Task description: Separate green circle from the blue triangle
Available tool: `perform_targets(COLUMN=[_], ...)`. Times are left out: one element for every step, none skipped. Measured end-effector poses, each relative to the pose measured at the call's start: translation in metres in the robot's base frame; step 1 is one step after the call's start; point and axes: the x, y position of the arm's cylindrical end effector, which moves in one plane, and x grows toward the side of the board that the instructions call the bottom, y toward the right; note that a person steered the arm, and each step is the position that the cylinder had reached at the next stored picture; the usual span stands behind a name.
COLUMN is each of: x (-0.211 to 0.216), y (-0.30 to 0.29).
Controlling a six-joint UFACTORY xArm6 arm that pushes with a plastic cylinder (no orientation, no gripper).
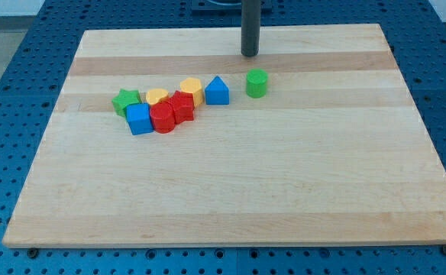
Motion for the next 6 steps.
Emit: perform_targets(x=[0.048, 0.052, 0.052, 0.065, 0.078, 0.059], y=[0.010, 0.010, 0.010, 0.016, 0.018, 0.035])
